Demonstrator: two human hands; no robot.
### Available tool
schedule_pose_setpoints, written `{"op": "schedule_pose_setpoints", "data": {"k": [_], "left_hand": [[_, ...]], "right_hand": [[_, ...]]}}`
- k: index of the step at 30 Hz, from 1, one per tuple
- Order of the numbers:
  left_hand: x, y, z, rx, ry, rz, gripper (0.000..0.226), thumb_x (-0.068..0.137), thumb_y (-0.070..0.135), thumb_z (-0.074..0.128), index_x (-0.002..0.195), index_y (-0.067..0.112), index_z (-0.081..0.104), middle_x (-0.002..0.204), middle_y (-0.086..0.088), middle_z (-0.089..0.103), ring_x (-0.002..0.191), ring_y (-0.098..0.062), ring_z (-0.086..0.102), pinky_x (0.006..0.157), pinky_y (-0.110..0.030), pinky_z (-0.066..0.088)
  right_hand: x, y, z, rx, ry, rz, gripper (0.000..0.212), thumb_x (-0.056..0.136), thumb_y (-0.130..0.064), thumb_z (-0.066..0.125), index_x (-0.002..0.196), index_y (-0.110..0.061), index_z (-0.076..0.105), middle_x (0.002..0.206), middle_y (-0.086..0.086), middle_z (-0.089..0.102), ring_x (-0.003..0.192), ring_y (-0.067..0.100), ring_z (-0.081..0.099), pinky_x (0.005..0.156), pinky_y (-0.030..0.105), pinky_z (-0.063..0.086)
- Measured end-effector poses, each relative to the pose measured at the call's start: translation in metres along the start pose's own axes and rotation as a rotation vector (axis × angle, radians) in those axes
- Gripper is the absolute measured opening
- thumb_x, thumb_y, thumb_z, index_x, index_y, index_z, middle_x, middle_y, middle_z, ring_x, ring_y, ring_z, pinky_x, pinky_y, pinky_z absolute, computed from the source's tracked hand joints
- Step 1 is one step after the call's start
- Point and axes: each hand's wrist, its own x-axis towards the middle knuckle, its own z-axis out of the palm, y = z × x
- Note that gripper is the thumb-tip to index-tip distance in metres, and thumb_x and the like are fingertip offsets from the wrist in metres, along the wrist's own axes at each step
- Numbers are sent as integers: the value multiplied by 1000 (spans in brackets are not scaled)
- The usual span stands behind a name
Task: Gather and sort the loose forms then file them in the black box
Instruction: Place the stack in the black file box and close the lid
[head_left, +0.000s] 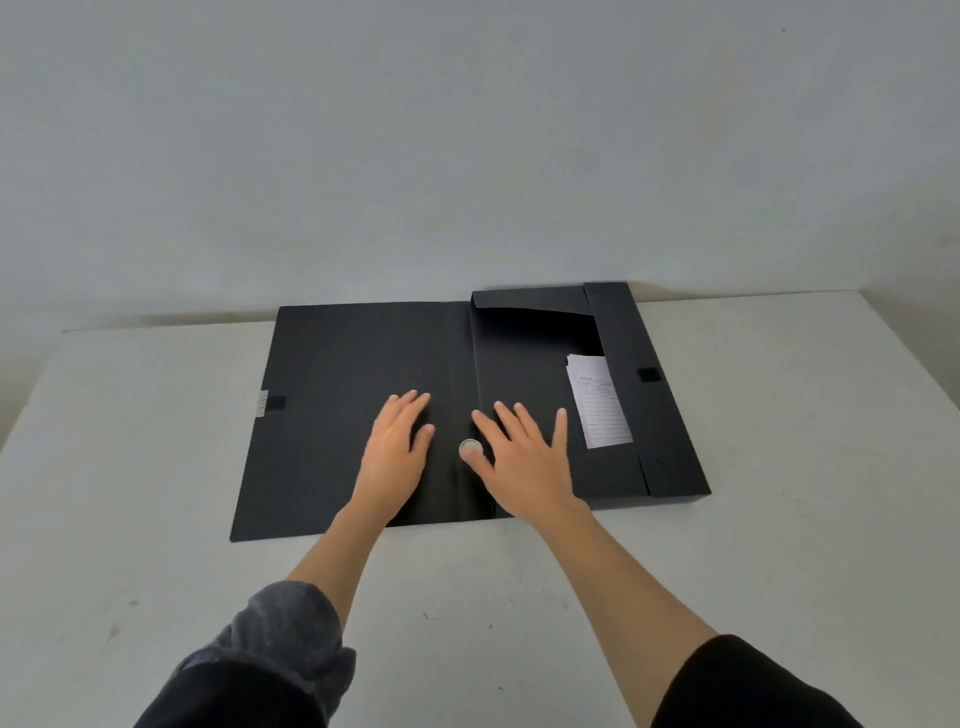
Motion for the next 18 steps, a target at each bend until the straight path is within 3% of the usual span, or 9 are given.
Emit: {"op": "schedule_pose_setpoints", "data": {"k": [3, 7, 9, 12, 18], "left_hand": [[-9, -32, -18, 147, 277, -198, 47, 96, 26, 46, 142, 17, 38, 153, -3, 32, 145, -24, 16, 115, -51, 13], [-14, -65, -42, 124, 279, -608, 68, 96, 44, 39, 150, 17, 8, 159, -13, 2, 146, -35, -4, 114, -56, 2], [-14, -67, -45, 99, 283, -613, 71, 95, 47, 37, 150, 15, 7, 159, -14, 3, 145, -35, -3, 115, -53, 3], [-8, -53, -39, 50, 296, -482, 72, 94, 45, 44, 149, 11, 13, 156, -15, 17, 144, -34, 10, 115, -50, 12], [7, -14, -33, -94, 327, -491, 71, 90, 33, 58, 147, 10, 21, 146, -20, 31, 134, -37, 29, 109, -50, 26]], "right_hand": [[5, -9, 7, 24, -96, -3, 63, 92, -64, 20, 149, -39, 9, 162, -1, 3, 150, 22, -2, 116, 56, 2], [9, -1, 6, 18, -129, 24, 64, 92, -63, 22, 149, -39, 5, 162, -4, -2, 149, 23, -4, 114, 59, 12], [10, 3, 5, 8, -137, 39, 65, 93, -63, 22, 150, -39, 3, 162, -5, -3, 149, 22, -4, 114, 59, 14], [9, 11, 2, -12, -136, 65, 64, 93, -63, 21, 149, -39, 3, 162, -6, -2, 150, 22, -3, 114, 60, 13], [8, 32, -9, -56, -134, 201, 72, 89, -69, 17, 151, -33, 7, 162, -1, 3, 149, 31, 1, 112, 65, 6]]}}
